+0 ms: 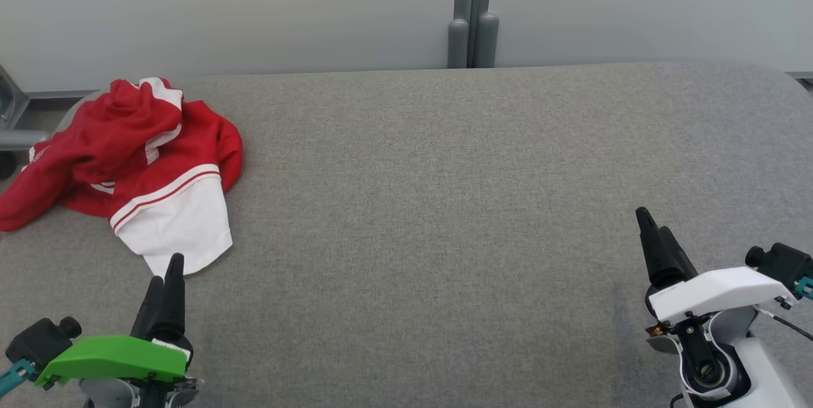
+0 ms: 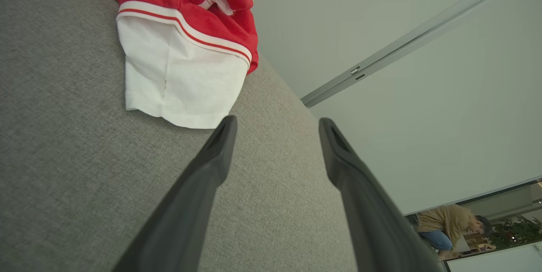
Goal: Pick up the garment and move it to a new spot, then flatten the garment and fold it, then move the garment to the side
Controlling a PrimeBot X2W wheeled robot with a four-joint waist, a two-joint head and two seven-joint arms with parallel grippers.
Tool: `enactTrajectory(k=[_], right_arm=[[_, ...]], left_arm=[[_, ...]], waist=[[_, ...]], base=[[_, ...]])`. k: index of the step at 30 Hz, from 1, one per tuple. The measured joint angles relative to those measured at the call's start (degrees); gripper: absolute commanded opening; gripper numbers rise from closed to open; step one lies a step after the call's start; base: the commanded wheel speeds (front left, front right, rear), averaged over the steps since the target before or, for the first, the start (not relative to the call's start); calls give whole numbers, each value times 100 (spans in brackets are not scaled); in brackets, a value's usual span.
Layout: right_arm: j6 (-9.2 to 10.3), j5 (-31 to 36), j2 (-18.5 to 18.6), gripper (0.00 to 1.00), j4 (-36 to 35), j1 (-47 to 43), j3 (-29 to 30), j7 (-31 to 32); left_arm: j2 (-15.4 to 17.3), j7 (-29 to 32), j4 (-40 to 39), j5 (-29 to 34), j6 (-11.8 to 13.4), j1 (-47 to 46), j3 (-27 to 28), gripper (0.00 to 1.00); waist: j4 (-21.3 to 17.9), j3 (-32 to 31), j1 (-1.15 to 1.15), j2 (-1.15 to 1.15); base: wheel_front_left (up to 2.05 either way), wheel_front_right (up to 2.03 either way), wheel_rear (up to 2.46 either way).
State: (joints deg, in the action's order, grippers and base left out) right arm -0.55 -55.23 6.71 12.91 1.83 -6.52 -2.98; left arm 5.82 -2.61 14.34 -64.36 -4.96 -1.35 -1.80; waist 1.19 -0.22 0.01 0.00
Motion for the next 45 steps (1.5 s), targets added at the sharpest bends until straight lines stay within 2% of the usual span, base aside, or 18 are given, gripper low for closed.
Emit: enactTrajectory(k=[45], right_arm=[[579, 3790, 301, 100, -245, -11, -806, -859]], left_arm=[[213, -898, -192, 3542, -59, 60, -200, 100]], waist=[[-126, 19, 0, 0]], base=[[0, 0, 0]])
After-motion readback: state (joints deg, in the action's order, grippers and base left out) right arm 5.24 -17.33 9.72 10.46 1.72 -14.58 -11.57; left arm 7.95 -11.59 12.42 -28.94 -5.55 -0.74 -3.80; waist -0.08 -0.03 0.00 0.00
